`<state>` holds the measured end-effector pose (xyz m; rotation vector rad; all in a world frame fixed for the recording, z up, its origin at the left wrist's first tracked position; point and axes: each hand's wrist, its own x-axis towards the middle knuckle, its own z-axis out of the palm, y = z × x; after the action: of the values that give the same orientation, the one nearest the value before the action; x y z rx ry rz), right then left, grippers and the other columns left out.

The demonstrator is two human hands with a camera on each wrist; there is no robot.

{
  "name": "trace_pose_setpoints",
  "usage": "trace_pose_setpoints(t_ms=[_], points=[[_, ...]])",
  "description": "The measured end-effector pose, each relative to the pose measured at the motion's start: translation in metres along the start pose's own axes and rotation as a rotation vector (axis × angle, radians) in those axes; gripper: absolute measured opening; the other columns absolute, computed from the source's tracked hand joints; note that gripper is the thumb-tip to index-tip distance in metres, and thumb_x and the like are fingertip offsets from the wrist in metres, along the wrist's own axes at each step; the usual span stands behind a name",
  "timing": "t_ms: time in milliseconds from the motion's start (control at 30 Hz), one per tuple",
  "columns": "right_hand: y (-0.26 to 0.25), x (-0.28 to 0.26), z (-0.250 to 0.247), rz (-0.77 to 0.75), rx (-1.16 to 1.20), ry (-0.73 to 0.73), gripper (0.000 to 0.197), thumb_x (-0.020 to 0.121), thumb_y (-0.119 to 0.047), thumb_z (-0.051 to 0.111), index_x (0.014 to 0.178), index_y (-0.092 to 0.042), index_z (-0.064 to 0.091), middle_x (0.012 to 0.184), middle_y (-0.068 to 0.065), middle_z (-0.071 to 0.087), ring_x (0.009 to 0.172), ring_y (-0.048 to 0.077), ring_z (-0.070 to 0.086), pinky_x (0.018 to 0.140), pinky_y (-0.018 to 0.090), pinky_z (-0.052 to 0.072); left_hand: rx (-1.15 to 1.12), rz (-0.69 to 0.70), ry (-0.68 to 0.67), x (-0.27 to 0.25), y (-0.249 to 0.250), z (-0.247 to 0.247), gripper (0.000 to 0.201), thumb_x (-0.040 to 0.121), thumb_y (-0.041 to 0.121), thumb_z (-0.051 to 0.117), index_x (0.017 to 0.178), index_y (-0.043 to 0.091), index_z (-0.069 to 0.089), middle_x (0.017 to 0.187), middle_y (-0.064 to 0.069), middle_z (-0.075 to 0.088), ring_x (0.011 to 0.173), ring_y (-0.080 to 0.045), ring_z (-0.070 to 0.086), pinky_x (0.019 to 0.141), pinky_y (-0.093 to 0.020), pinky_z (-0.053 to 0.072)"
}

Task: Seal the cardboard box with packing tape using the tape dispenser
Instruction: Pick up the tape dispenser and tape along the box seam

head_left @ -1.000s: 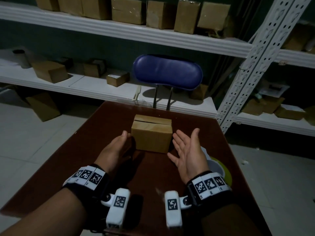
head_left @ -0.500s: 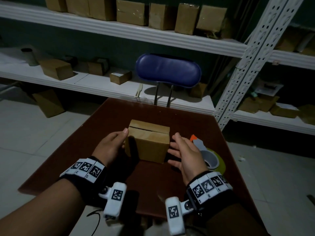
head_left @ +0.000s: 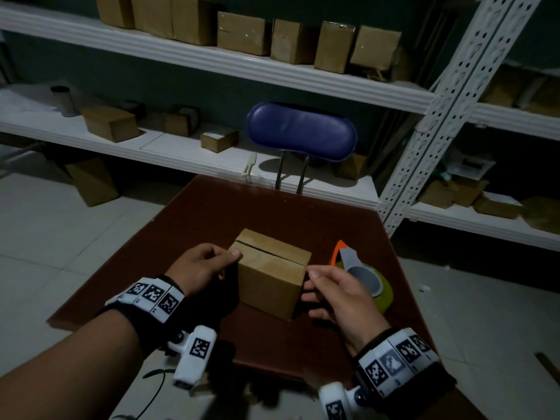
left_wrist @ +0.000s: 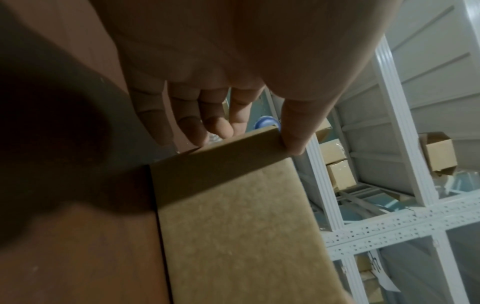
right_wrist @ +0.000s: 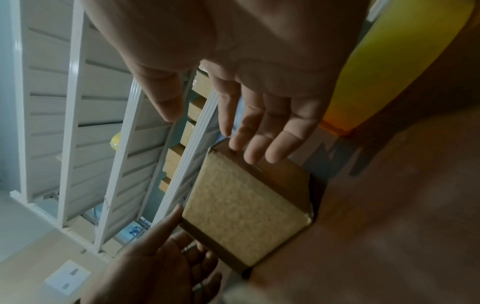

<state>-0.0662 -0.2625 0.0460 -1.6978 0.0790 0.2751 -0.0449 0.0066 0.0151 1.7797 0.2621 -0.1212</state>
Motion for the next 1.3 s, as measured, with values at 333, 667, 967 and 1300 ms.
trace_pose_setpoints(t_ms=[333, 667, 967, 1300], points=[[0.001, 0.037, -0.044, -0.130, -0.080, 0.433, 0.011, 0.091, -0.035, 0.068, 0.097, -0.026, 0.072, 0.094, -0.002, 0.073, 0.090, 0.016, 0.068, 0.080, 0.036, 0.054, -0.048, 0.050, 0.080, 0.011, 0.004, 0.005, 0.028, 0.082, 0.042, 0.073, 0.097, 0.018, 0.072, 0.090, -0.007, 0.073, 0.089, -0.028, 0.069, 0.074, -0.035, 0.049], [0.022, 0.049, -0.040, -0.047, -0.784, 0.383, 0.062, 0.087, -0.051, 0.068, 0.138, -0.019, 0.051, 0.131, 0.002, 0.060, 0.121, 0.022, 0.056, 0.097, 0.036, 0.047, 0.003, 0.075, 0.073, 0.010, 0.010, 0.013, 0.016, 0.092, 0.037, 0.064, 0.099, 0.026, 0.073, 0.105, 0.003, 0.072, 0.098, -0.018, 0.066, 0.091, -0.039, 0.048], [0.019, 0.047, -0.034, 0.046, -1.142, 0.318, 0.086, 0.083, -0.062, 0.066, 0.147, -0.016, 0.033, 0.132, 0.005, 0.061, 0.119, 0.025, 0.060, 0.094, 0.037, 0.052, 0.000, 0.092, 0.064, 0.004, 0.010, 0.012, 0.012, 0.092, 0.032, 0.066, 0.094, 0.025, 0.076, 0.101, 0.003, 0.073, 0.095, -0.015, 0.067, 0.074, -0.028, 0.046], [0.007, 0.032, -0.043, -0.052, -0.912, 0.393, 0.052, 0.094, -0.033, 0.053, 0.144, -0.024, 0.045, 0.128, 0.008, 0.064, 0.112, 0.030, 0.062, 0.088, 0.037, 0.048, -0.022, 0.082, 0.054, 0.002, 0.008, 0.009, 0.011, 0.090, 0.033, 0.068, 0.084, 0.035, 0.077, 0.099, 0.004, 0.075, 0.097, -0.019, 0.068, 0.092, -0.041, 0.050]])
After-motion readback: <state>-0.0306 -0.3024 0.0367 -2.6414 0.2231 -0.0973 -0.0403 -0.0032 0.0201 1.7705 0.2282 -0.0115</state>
